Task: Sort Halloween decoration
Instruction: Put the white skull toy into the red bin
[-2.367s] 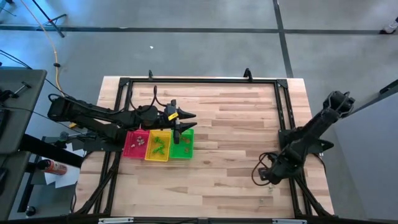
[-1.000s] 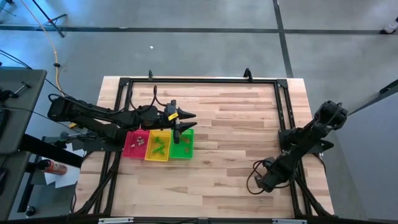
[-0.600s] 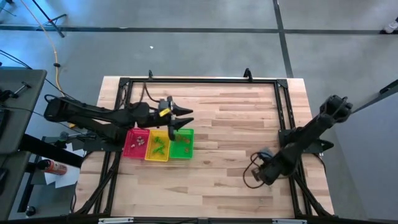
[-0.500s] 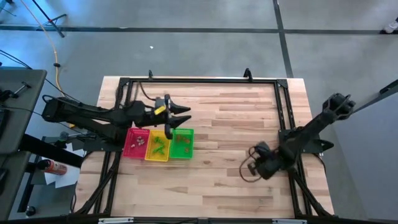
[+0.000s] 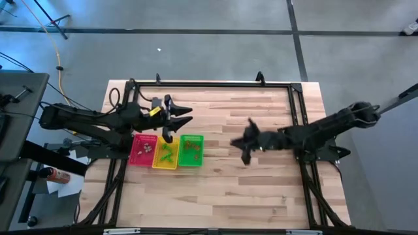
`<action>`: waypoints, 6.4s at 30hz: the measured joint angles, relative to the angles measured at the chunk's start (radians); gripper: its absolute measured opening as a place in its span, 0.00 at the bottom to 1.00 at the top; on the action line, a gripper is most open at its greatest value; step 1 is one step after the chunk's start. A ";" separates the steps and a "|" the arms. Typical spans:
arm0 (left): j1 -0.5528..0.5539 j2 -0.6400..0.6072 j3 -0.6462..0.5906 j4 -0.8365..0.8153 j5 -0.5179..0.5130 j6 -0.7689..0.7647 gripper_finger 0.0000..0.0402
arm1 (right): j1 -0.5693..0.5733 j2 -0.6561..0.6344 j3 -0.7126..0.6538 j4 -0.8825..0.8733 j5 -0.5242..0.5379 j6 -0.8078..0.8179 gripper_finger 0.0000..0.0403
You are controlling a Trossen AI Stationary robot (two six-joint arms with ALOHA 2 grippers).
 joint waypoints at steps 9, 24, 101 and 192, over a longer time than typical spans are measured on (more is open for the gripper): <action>0.000 0.001 0.000 -0.090 0.003 -0.026 0.39 | -0.258 0.000 0.002 0.506 -0.247 -0.236 0.03; 0.000 0.001 0.000 -0.143 0.003 -0.025 0.39 | -0.323 0.000 0.002 0.599 -0.414 -0.305 0.03; 0.000 -0.119 -0.001 0.174 0.004 -0.077 0.39 | -0.274 1.437 1.484 0.265 -0.527 -0.272 0.03; 0.001 -0.118 0.000 0.157 -0.008 -0.041 0.39 | -0.381 1.058 1.482 -0.909 -0.838 -0.741 0.00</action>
